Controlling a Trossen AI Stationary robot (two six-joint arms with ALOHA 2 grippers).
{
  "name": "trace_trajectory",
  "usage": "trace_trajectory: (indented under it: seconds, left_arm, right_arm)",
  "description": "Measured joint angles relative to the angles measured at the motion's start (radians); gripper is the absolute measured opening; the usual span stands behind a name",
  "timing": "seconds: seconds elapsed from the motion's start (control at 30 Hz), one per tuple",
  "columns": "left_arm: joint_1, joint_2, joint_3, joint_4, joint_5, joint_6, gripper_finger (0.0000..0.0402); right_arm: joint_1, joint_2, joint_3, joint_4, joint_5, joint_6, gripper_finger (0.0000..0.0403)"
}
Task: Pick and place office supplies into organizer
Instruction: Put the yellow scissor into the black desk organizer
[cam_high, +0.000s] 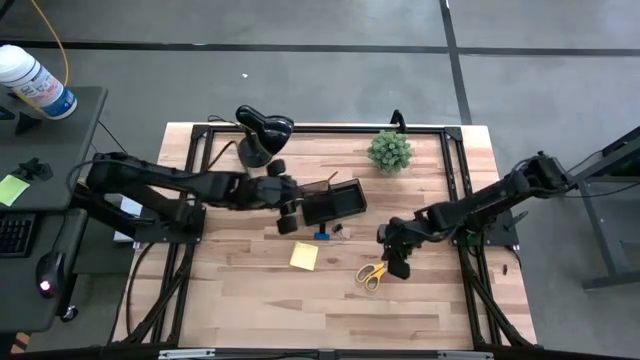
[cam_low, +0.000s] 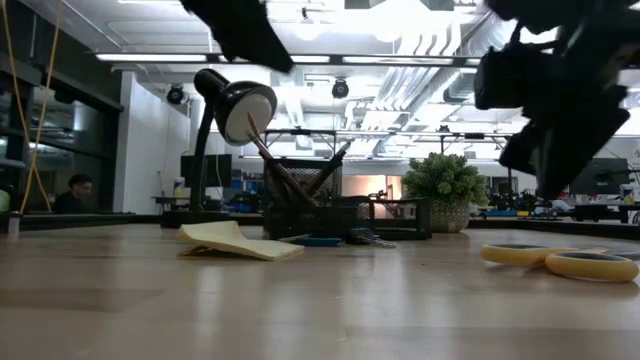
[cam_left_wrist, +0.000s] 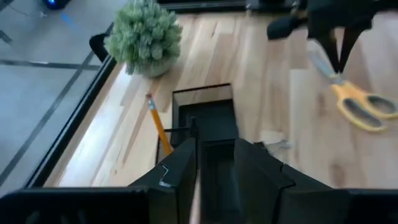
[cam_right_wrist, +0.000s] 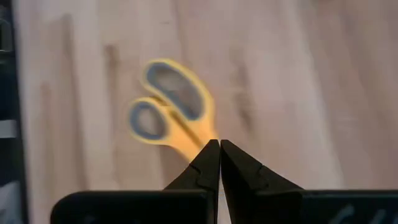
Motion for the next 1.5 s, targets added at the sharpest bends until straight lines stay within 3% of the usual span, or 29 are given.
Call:
trace_trajectory:
  seconds: [0.2, 0.47, 0.6, 0.7, 0.83, 1.0, 1.2, 1.5]
  left_arm:
    - [-0.195, -0.096, 0.0, -0.174, -0.121, -0.143, 0.0101]
    - [-0.51, -0.093, 0.0, -0.393, -0.326, -0.492, 0.0101]
    - [-0.602, -0.082, 0.0, -0.511, -0.359, -0.644, 0.0101]
    - [-0.658, -0.081, -0.034, -0.568, -0.361, -0.728, 0.0101]
    - [-0.696, -0.081, -0.119, -0.573, -0.357, -0.849, 0.0101]
    - [-0.7, -0.082, -0.185, -0.544, -0.358, -0.934, 0.0101]
    - [-0.7, -0.082, -0.196, -0.534, -0.373, -0.894, 0.0101]
    - [-0.7, -0.082, -0.196, -0.53, -0.379, -0.749, 0.0101]
  right_arm:
    - [0.077, -0.028, 0.021, 0.077, 0.016, -0.009, 0.0011]
    - [0.089, 0.014, 0.121, 0.056, 0.07, -0.291, 0.0016]
    - [0.05, 0.075, 0.167, -0.018, 0.079, -0.374, 0.0038]
    - [0.024, 0.135, 0.204, -0.033, 0.023, -0.437, 0.007]
    - [0.012, 0.215, 0.256, -0.053, 0.014, -0.48, 0.0116]
    - [0.007, 0.312, 0.343, -0.122, 0.086, -0.505, 0.0147]
    - [0.008, 0.443, 0.468, -0.269, 0.146, -0.578, 0.0148]
    - [0.007, 0.528, 0.571, -0.391, 0.077, -0.574, 0.0128]
